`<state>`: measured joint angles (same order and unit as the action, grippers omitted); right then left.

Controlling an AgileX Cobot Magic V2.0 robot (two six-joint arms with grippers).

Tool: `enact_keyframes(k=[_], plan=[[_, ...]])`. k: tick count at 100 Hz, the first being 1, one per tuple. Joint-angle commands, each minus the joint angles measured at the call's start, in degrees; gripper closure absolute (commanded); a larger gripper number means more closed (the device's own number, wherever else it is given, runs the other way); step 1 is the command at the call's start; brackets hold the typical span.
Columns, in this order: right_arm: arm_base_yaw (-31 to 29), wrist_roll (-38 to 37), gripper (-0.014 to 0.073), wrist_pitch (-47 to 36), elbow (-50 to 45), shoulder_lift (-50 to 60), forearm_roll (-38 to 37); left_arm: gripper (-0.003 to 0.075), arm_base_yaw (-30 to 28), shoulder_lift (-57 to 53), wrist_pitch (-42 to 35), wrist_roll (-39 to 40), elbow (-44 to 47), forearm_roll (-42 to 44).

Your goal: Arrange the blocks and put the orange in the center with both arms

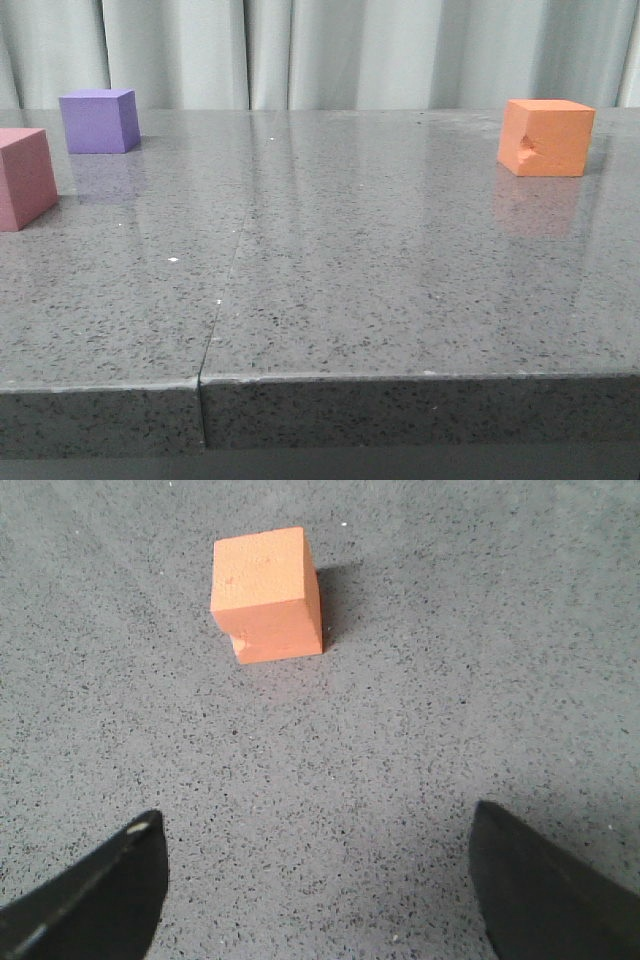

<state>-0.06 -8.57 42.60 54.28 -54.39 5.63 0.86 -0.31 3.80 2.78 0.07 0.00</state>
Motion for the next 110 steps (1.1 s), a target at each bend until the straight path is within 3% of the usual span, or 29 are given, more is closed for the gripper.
enact_keyframes(k=[1, 61, 81, 110], plan=[[-0.15, 0.78, -0.0032, -0.26, 5.34, -3.03, 0.39, 0.0741, 0.52, -1.64, -4.57, 0.15, 2.34, -0.55], [0.99, 2.80, -0.0031, 28.47, 39.76, -32.86, 0.17, 0.0741, 0.52, -1.64, -4.57, 0.15, 2.34, -0.55], [4.58, 3.23, -0.0031, 29.75, 47.37, -40.40, -1.79, 0.0741, 0.52, -1.64, -4.57, 0.15, 2.34, -0.55], [5.11, 3.23, -0.0031, 29.79, 54.33, -49.39, -4.75, 0.0741, 0.52, -1.64, -4.57, 0.15, 2.34, -0.55]])
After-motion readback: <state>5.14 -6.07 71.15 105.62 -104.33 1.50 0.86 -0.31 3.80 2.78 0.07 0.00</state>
